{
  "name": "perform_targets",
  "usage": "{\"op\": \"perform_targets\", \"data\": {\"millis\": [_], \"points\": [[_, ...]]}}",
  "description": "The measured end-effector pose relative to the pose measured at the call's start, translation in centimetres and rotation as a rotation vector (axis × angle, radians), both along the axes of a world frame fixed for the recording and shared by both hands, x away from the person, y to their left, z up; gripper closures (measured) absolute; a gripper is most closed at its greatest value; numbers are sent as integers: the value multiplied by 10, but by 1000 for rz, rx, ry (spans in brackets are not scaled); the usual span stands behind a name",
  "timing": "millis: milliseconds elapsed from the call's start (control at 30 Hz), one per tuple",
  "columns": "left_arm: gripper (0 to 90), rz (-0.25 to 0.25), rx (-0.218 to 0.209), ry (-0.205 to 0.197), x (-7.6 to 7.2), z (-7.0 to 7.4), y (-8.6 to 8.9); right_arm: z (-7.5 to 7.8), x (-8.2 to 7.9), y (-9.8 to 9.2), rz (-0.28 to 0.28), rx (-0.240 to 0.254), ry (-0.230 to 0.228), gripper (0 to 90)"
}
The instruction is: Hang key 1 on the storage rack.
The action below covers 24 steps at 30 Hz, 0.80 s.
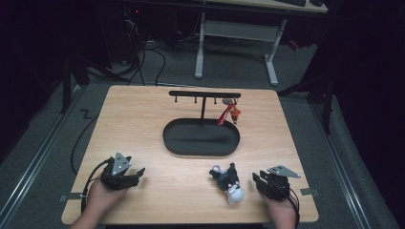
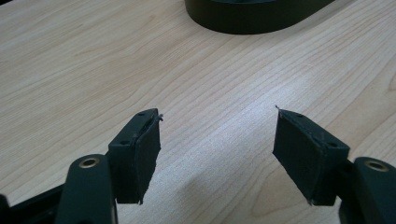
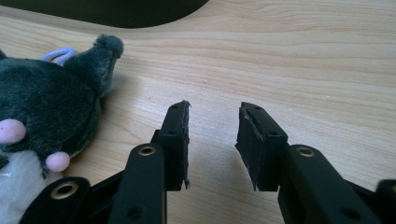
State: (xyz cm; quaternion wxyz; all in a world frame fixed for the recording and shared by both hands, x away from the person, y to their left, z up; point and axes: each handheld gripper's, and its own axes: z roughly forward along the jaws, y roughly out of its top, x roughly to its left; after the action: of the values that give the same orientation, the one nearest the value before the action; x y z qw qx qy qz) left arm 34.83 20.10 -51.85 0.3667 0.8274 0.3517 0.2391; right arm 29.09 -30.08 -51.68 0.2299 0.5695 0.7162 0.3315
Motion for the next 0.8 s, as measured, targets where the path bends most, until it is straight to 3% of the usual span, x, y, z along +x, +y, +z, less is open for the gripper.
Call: {"op": "perform_targets", "data": {"millis": [133, 300, 333, 800], "points": [[313, 10, -19, 17, 2, -2, 3, 0, 1, 4, 7, -21, 8, 584], [308, 16, -51, -4, 3, 0, 4, 2, 4, 14, 35, -90, 62, 515], [307, 7, -41, -4, 4, 0, 4, 3, 5, 15, 40, -106, 74, 505], [295, -26, -38, -20, 2, 1, 0, 24, 11, 21, 34, -228, 330, 395]]}}
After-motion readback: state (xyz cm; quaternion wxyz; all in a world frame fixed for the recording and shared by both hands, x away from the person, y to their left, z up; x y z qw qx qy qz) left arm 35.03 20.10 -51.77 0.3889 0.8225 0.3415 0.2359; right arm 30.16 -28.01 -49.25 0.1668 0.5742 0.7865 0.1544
